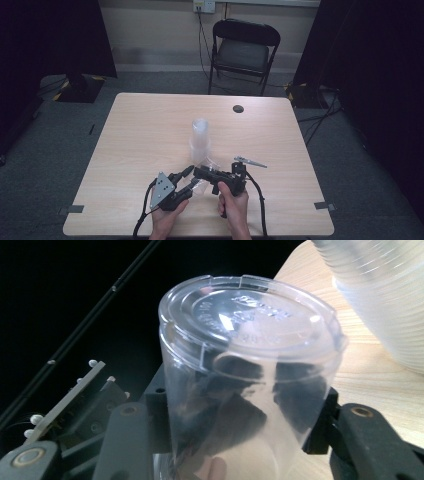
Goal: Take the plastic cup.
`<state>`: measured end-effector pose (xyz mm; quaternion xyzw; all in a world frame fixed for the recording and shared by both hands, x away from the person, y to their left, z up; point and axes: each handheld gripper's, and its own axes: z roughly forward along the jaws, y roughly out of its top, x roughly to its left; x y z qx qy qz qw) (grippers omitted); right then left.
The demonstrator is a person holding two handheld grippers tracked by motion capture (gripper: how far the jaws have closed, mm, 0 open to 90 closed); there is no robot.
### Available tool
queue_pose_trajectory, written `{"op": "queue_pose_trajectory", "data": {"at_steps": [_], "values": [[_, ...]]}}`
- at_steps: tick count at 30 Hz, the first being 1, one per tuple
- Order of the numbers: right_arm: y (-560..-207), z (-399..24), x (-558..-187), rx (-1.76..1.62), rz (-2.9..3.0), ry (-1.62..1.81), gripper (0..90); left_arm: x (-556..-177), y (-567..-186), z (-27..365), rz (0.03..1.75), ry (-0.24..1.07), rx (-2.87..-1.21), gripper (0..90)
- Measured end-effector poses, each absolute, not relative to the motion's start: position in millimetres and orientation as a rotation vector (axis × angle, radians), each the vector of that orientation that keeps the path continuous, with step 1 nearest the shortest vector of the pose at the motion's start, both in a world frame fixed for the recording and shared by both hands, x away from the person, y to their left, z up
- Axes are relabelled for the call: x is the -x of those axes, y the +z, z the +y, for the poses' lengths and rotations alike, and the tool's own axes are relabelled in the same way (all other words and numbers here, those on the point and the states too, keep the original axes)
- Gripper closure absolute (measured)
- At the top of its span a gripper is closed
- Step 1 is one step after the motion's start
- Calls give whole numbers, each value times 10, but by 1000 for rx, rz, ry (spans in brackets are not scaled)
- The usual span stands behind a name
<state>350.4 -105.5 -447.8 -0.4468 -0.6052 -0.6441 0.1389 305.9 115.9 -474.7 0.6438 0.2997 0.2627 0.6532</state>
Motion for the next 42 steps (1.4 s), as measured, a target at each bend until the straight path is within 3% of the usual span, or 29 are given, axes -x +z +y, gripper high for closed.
{"op": "queue_pose_trajectory", "data": {"at_steps": [13, 30, 42], "values": [[-4457, -1045, -3485, 1339, -1819, -1872, 338, -3080, -4745, 1224, 678, 533, -1454, 828], [-4417, -1111, -3463, 1360, -1896, -1951, 181, -3098, -4753, 1263, 667, 481, -1496, 888], [-4376, -1181, -3430, 1333, -1950, -1971, 163, -3133, -4742, 1381, 698, 438, -1500, 888]]}}
